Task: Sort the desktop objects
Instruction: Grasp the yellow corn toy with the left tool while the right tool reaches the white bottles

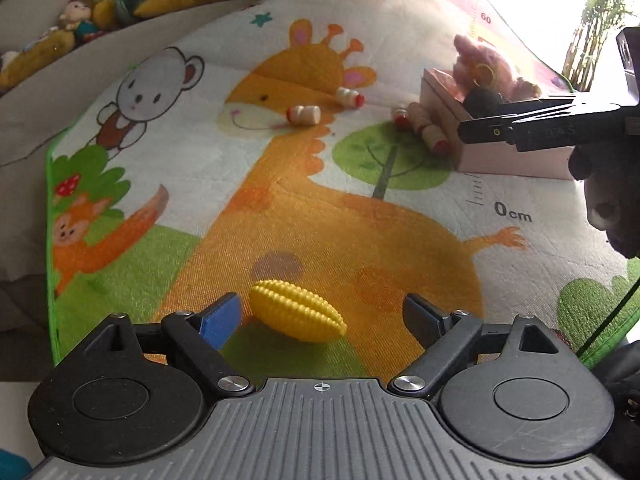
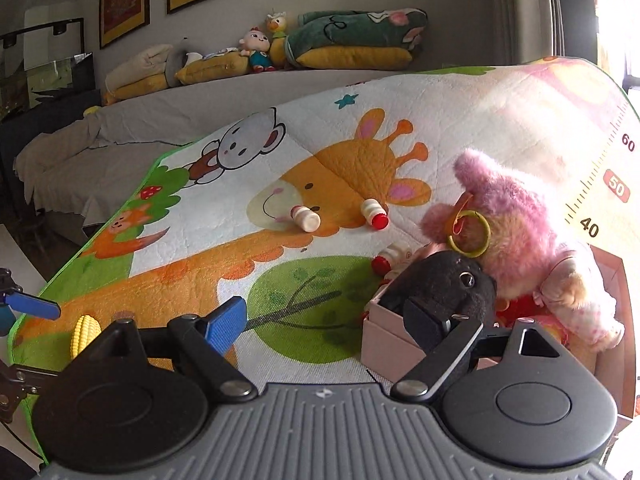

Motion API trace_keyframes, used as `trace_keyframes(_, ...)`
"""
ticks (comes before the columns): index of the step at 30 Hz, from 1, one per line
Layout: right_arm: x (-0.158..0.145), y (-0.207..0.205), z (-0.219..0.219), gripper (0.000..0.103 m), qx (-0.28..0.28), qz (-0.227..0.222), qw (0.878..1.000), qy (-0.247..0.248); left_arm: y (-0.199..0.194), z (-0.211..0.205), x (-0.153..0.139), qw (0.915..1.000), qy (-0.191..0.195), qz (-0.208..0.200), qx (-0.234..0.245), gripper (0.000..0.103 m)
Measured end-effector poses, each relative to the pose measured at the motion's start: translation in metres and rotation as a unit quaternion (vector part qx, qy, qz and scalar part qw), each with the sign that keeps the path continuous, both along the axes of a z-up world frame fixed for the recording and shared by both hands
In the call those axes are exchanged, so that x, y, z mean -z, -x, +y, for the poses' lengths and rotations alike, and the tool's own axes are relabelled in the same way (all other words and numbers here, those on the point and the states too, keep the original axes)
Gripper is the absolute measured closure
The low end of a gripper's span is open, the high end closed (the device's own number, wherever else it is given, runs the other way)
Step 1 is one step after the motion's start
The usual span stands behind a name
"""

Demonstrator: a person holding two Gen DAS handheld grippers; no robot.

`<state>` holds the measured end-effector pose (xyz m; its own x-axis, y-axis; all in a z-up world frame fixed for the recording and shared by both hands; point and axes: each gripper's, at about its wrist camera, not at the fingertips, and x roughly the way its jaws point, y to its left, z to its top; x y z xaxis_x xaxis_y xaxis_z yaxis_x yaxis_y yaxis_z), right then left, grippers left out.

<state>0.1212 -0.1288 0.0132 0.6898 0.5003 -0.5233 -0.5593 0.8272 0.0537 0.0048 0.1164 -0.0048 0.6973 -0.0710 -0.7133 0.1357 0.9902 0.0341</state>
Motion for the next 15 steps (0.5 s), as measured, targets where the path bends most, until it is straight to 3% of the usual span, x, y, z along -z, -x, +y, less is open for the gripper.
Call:
trace_keyframes(5,0.007,0.007,0.000,0.017,-0.004,0.012,1.000,-0.006,-0.014,0.004,0.017,0.9993,0.017,0.008,-0.031,0.032)
trace_keyframes(7,0.009,0.009,0.001,0.017,-0.006,0.016,1.000,-0.004,-0.016,0.003,0.023,0.9996,0.011,0.010,-0.026,0.047)
trace_keyframes(9,0.012,0.008,0.003,0.017,-0.007,0.019,1.000,0.000,-0.016,0.003,0.026,0.9998,0.011,0.007,-0.017,0.050)
trace_keyframes(11,0.012,0.004,0.009,0.017,-0.008,0.019,1.000,0.004,-0.018,0.004,0.025,0.9999,0.013,0.002,-0.007,0.066)
trace_keyframes(15,0.006,-0.012,0.032,0.017,-0.019,0.010,1.000,0.006,-0.028,0.005,0.025,0.9996,0.027,-0.005,0.009,0.069)
